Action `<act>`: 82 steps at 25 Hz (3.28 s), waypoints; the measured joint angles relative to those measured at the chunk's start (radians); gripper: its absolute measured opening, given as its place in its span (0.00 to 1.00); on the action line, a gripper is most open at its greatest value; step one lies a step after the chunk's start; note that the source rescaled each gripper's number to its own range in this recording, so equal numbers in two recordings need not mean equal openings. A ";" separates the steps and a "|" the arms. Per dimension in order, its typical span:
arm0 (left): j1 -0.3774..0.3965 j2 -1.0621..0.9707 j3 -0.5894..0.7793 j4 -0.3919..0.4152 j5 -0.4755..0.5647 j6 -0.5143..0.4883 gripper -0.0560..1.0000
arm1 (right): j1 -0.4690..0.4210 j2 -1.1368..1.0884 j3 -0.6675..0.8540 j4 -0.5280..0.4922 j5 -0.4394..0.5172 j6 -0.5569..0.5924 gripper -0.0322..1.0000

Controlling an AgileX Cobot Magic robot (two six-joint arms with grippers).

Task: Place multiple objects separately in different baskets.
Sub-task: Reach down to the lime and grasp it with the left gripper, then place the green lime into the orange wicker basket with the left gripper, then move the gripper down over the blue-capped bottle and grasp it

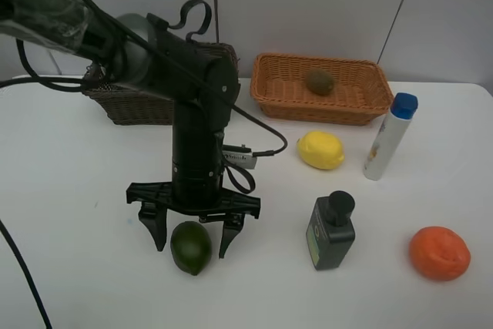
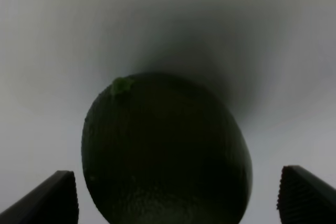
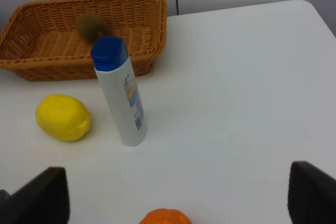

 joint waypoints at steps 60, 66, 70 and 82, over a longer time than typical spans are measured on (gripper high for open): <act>0.242 0.268 -0.788 0.081 -0.752 0.600 0.66 | 0.000 0.000 0.000 0.000 0.000 0.000 0.98; 0.235 0.334 -0.788 0.078 -0.775 0.618 0.96 | 0.000 0.000 0.000 0.000 0.000 0.000 0.98; 0.235 0.335 -0.800 0.076 -0.782 0.619 1.00 | 0.000 0.000 0.000 0.000 0.000 0.000 0.98; 0.235 0.235 -1.115 0.098 -0.039 0.621 1.00 | 0.000 0.000 0.000 0.000 0.000 0.000 0.98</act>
